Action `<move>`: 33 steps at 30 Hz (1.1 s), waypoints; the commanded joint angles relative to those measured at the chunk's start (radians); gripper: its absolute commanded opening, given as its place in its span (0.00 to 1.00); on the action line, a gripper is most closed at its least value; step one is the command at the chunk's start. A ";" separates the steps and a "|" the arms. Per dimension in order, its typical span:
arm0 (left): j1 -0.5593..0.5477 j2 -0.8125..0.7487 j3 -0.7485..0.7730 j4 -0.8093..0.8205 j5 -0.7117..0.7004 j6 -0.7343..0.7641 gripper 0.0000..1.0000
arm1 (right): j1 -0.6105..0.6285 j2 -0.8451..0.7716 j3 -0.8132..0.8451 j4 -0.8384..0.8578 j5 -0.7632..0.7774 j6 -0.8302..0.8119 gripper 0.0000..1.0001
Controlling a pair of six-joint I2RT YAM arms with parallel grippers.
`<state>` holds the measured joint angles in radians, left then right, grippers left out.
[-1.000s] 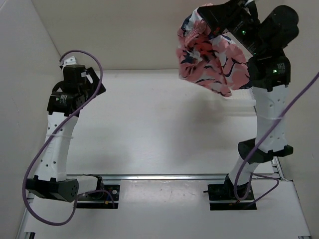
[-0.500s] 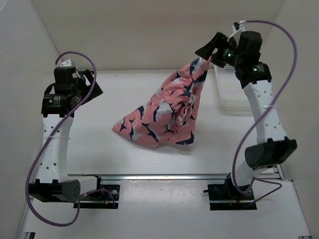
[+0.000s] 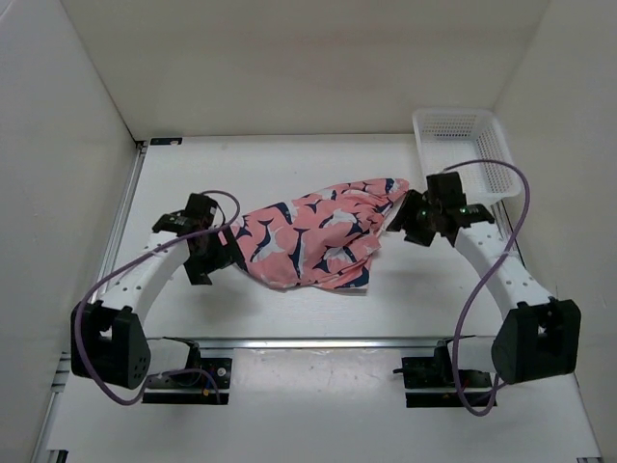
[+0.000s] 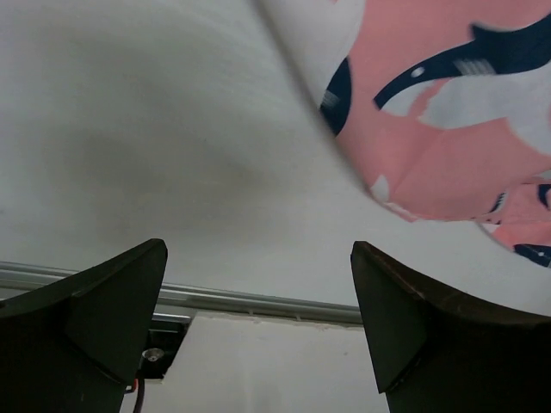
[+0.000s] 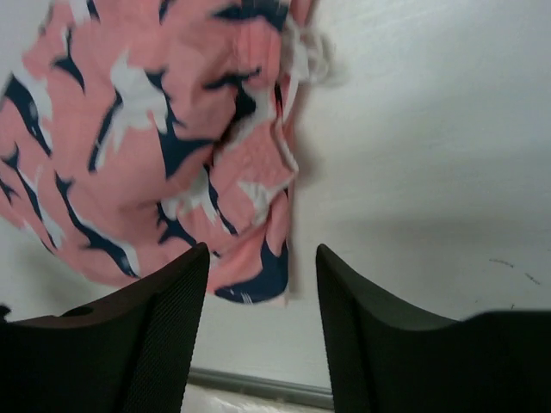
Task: Fold and stack the shorts
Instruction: Flatten the shorts out
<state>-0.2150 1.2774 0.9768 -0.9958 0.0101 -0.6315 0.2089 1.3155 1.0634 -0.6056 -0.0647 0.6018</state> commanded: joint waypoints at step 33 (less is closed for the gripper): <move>-0.003 0.537 0.861 -0.134 -0.257 0.036 0.10 | 0.061 0.393 0.524 0.173 -0.219 0.003 0.00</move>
<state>-0.2718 1.8320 1.6508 -1.0061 -0.1741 -0.6605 0.2707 1.7435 1.4418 -0.3908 -0.2745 0.6189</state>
